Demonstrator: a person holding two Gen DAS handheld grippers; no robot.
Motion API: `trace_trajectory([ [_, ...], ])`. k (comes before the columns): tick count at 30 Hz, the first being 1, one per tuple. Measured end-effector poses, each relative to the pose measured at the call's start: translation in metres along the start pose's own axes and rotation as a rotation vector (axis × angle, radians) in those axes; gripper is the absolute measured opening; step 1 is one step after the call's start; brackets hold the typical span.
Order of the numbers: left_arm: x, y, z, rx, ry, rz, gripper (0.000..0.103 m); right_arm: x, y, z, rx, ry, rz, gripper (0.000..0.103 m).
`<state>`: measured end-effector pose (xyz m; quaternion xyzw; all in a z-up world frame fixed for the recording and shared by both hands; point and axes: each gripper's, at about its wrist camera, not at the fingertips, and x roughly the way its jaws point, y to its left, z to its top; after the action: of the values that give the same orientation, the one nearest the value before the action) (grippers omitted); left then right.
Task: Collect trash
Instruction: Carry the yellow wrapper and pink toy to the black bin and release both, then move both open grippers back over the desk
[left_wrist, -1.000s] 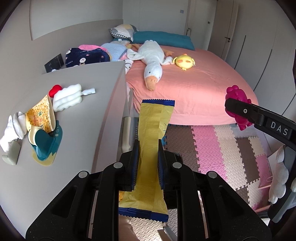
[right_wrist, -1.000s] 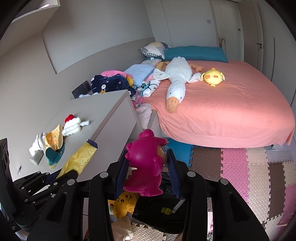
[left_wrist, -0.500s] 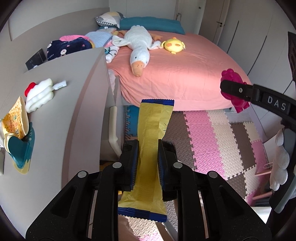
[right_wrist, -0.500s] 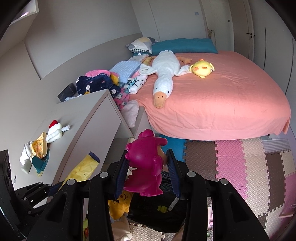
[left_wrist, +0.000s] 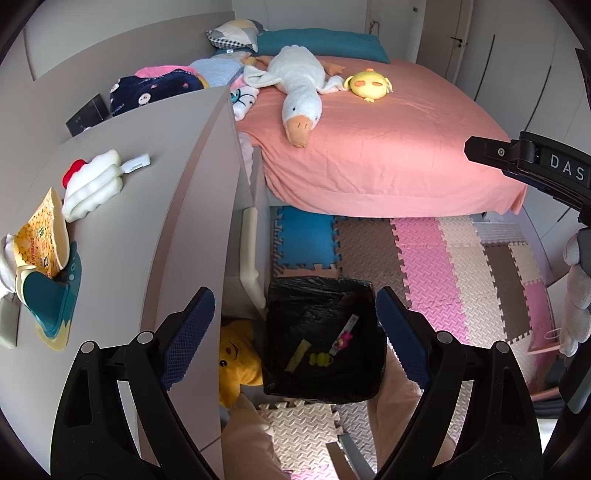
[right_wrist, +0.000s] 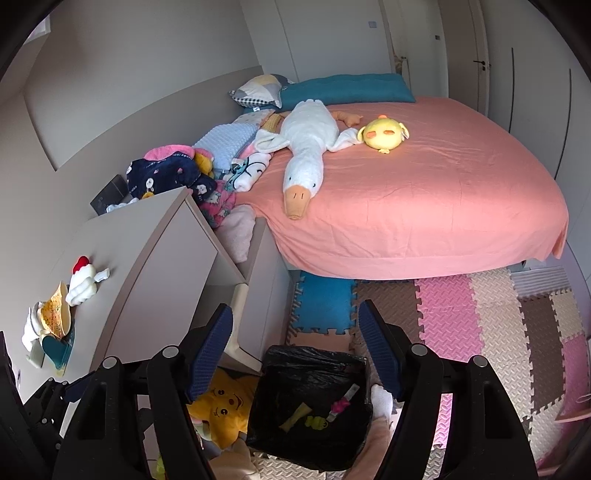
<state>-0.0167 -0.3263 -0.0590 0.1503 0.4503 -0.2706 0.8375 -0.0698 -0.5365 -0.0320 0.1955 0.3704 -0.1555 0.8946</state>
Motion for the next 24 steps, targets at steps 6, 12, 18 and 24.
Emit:
trace_trajectory([
  [6, -0.005, 0.010, -0.003, -0.013, -0.007, 0.012, 0.086, 0.001, 0.014, -0.003, -0.018, 0.006, 0.013, 0.071],
  [12, -0.019, 0.031, -0.006, -0.037, -0.022, 0.039, 0.086, 0.004, 0.035, -0.005, -0.040, 0.006, 0.041, 0.071],
  [18, -0.035, 0.059, -0.006, -0.068, -0.051, 0.066, 0.086, 0.009, 0.067, -0.007, -0.082, 0.017, 0.067, 0.071],
  [24, -0.049, 0.090, -0.010, -0.108, -0.074, 0.095, 0.086, 0.014, 0.105, -0.007, -0.128, 0.024, 0.108, 0.071],
])
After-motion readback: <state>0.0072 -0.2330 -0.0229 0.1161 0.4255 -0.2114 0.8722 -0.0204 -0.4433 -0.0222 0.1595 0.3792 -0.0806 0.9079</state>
